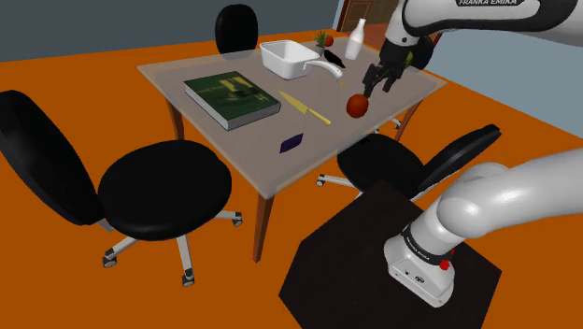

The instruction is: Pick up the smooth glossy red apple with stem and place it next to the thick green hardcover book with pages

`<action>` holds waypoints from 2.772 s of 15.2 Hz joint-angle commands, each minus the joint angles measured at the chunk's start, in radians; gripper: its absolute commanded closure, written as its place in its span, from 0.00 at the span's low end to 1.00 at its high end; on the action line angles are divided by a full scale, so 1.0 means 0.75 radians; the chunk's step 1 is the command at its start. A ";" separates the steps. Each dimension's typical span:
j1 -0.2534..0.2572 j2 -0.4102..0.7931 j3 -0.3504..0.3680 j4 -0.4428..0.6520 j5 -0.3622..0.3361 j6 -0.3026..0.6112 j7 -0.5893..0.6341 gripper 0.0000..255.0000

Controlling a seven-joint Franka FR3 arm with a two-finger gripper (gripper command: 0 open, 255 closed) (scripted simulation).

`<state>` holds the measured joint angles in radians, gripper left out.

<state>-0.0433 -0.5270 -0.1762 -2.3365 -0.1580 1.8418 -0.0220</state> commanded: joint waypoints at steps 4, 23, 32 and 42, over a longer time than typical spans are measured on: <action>-0.022 0.208 -0.106 0.110 -0.015 0.123 -0.127 0.00; -0.180 1.087 -0.310 0.809 0.290 0.324 -0.629 0.00; -0.192 1.139 -0.302 0.760 0.315 0.423 -0.645 0.00; -0.192 1.139 -0.302 0.760 0.315 0.423 -0.645 1.00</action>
<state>-0.1871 0.3272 -0.4028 -1.7667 0.0783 2.1589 -0.5057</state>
